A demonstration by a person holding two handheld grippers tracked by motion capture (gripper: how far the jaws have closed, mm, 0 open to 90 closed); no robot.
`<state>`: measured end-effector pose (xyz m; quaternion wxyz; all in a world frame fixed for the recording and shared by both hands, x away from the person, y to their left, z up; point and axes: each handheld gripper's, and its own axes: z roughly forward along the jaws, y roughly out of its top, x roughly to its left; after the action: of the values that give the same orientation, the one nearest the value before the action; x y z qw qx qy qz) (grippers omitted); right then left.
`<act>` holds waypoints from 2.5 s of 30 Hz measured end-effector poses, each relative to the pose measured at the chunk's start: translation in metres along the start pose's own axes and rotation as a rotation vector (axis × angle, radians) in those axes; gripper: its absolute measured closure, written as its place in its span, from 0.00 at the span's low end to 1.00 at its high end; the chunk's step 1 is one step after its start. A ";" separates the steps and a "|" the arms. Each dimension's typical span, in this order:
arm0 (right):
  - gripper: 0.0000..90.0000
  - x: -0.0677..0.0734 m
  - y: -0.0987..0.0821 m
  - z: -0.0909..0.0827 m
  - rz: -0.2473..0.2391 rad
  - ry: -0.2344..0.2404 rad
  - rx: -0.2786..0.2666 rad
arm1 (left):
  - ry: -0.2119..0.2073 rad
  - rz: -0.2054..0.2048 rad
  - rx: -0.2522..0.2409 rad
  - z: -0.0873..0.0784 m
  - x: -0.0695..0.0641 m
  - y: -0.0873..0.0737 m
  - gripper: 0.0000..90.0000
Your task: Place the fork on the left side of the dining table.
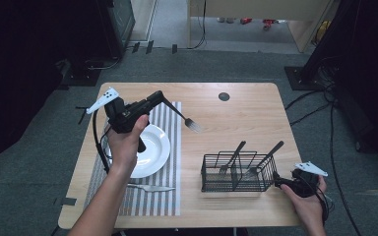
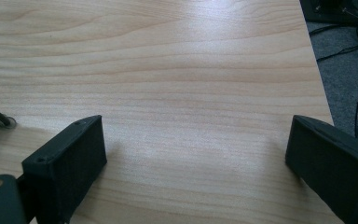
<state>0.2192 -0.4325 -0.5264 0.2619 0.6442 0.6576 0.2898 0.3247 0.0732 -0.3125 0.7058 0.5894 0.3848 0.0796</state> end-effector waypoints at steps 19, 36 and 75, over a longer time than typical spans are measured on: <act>0.05 0.000 0.000 0.000 -0.001 0.000 0.001 | 0.180 -0.056 -0.037 0.004 0.067 -0.017 0.99; 0.05 0.000 0.000 0.000 0.002 0.000 0.001 | 0.298 -0.191 -0.070 0.006 0.125 -0.035 0.99; 0.05 0.000 0.000 0.000 0.002 0.000 0.001 | 0.511 -0.628 -0.227 0.012 0.214 -0.095 0.99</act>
<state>0.2192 -0.4324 -0.5263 0.2615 0.6451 0.6569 0.2898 0.4477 0.1574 -0.4933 0.6381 0.3236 0.6971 0.0461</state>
